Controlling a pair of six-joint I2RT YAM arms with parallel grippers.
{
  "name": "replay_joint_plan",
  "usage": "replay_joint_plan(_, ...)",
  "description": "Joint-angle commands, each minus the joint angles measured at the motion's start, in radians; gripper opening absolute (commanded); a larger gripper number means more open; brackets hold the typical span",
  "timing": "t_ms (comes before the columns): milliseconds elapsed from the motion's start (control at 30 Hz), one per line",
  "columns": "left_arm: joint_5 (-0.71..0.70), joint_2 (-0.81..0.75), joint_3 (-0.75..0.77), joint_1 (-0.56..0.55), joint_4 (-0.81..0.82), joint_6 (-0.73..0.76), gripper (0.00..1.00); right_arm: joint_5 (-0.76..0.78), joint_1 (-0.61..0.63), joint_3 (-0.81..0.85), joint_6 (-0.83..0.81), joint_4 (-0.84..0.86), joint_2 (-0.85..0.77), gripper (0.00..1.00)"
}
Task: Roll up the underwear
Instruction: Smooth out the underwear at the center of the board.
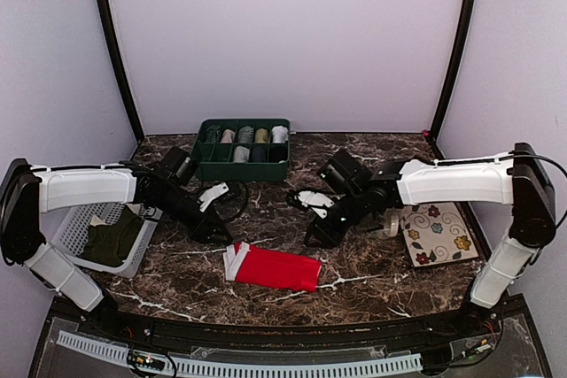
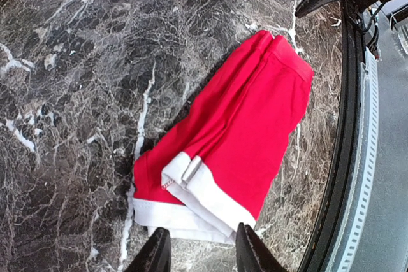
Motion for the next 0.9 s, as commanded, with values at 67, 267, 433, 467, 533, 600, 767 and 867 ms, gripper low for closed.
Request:
replay_joint_plan(67,0.048,0.035,0.010,-0.019,0.101,-0.074,0.38,-0.115,0.000,0.006,0.027,-0.006,-0.053,0.35)
replay_joint_plan(267,0.029,0.082,-0.023,-0.040,0.161,-0.162,0.36,-0.193,0.028,-0.078,0.068,0.034,-0.049,0.32)
replay_joint_plan(433,0.055,0.094,-0.051,-0.043,0.163,-0.190,0.36,-0.234,0.044,-0.133,0.090,0.105,-0.024,0.26)
replay_joint_plan(467,0.055,0.096,-0.057,-0.043,0.164,-0.192,0.36,-0.233,0.045,-0.132,0.089,0.105,-0.013,0.24)
replay_joint_plan(533,0.051,0.103,-0.064,-0.057,0.163,-0.198,0.36,-0.233,0.046,-0.134,0.090,0.111,-0.001,0.23)
replay_joint_plan(600,0.053,0.115,-0.065,-0.072,0.159,-0.204,0.36,-0.234,0.046,-0.144,0.091,0.122,0.004,0.23)
replay_joint_plan(767,0.028,0.143,-0.059,-0.084,0.146,-0.200,0.36,-0.214,0.046,-0.156,0.078,0.111,0.026,0.21)
replay_joint_plan(867,0.027,0.153,-0.053,-0.089,0.140,-0.196,0.34,-0.201,0.046,-0.163,0.070,0.105,0.042,0.19)
